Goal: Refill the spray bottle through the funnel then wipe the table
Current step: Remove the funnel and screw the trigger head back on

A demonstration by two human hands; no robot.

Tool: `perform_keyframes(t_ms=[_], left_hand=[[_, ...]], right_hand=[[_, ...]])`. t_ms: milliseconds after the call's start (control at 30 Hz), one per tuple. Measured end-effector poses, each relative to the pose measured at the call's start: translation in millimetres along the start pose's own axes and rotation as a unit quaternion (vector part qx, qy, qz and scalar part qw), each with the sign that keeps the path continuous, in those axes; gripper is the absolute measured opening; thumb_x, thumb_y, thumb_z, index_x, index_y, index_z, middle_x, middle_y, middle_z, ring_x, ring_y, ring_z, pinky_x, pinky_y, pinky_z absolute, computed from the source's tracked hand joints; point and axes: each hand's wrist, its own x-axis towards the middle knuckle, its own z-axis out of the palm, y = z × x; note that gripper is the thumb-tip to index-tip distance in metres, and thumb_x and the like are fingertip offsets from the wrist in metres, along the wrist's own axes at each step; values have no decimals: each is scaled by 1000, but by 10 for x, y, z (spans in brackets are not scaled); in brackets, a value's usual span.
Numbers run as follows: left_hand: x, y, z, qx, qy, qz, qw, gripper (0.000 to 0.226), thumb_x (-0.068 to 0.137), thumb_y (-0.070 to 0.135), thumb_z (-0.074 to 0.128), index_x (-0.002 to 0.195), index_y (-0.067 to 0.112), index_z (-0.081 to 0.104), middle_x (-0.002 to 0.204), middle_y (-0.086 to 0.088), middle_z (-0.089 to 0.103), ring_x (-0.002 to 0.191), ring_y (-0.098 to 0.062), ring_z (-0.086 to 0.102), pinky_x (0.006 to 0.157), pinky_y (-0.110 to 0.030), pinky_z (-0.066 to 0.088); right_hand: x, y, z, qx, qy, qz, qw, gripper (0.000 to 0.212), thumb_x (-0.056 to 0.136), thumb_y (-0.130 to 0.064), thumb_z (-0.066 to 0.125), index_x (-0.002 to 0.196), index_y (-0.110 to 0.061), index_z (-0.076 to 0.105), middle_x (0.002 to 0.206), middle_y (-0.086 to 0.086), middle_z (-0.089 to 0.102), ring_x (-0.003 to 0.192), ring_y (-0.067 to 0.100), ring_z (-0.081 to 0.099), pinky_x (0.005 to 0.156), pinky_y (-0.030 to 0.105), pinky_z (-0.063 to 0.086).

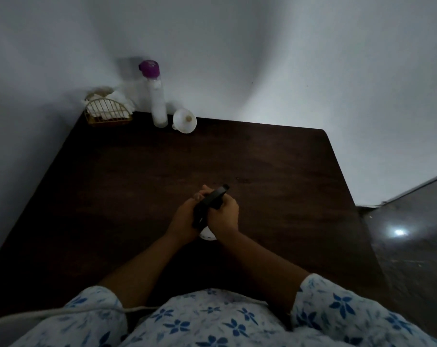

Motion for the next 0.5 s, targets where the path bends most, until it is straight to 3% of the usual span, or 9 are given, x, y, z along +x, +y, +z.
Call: perform_keyframes(t_ms=[100, 167, 233, 333, 433, 500], left_hand=[[51, -7, -23, 32, -19, 16, 999, 32, 84, 9, 62, 113, -1, 56, 115, -16, 58, 109, -26, 54, 89, -28, 39], [74, 36, -40, 33, -40, 11, 999, 30, 84, 5, 62, 113, 0, 57, 109, -6, 56, 104, -17, 52, 88, -25, 38], [85, 66, -56, 17, -51, 23, 998, 33, 81, 5, 66, 113, 2, 58, 110, -7, 58, 105, -16, 53, 89, -27, 41], [94, 71, -100, 9, -58, 0, 998, 44, 78, 9, 71, 119, 6, 55, 117, -7, 57, 112, -19, 53, 91, -26, 41], [48, -22, -86, -13, -80, -32, 996, 37, 79, 17, 71, 113, 16, 57, 108, 3, 59, 109, -17, 57, 80, -18, 43], [-14, -56, -58, 22, -97, -40, 994, 46, 78, 28, 71, 119, 21, 52, 117, 4, 56, 112, -14, 54, 77, -12, 40]], right_hand=[[122, -28, -225, -21, -166, -31, 985, 35, 77, -1, 69, 107, -18, 64, 125, 4, 61, 116, 14, 55, 102, 43, 44], [195, -104, -377, -49, -277, -48, 958, 52, 75, 2, 71, 123, -12, 56, 131, 10, 55, 122, 21, 52, 103, 42, 43], [225, -265, -469, -130, -341, -78, 928, 57, 81, 2, 67, 133, -4, 47, 137, 16, 49, 127, 27, 46, 106, 42, 38], [205, -434, -495, -257, -355, -108, 892, 55, 85, -7, 64, 136, -5, 43, 139, 16, 46, 128, 28, 43, 109, 44, 34], [106, -481, -477, -265, -305, -81, 911, 45, 89, -13, 60, 132, -9, 49, 133, 11, 53, 123, 23, 49, 105, 41, 40], [-4, -450, -421, -317, -285, -64, 902, 32, 91, -20, 56, 121, -10, 56, 122, 8, 59, 114, 21, 55, 100, 34, 43]])
